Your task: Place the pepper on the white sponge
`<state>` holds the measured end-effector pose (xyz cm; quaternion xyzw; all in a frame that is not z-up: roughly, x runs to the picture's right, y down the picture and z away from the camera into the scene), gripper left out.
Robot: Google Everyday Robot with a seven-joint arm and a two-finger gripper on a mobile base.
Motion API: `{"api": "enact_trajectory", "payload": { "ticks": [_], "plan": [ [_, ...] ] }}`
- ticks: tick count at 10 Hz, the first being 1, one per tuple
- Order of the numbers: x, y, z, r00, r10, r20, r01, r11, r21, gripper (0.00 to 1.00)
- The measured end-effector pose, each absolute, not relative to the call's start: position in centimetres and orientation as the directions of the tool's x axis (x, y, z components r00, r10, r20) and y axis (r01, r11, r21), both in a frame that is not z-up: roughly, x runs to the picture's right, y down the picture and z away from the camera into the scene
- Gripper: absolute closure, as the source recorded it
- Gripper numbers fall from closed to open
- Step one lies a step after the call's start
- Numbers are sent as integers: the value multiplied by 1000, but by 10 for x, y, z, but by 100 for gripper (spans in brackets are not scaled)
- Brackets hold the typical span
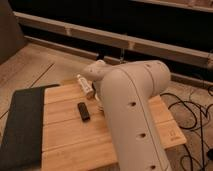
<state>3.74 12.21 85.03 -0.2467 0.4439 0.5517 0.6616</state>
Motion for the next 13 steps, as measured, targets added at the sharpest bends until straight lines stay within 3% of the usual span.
{"api": "enact_trajectory", "payload": {
  "ticks": [13],
  "plan": [
    [47,117,842,-50,533,-844,-957,216,193,35]
  ]
}}
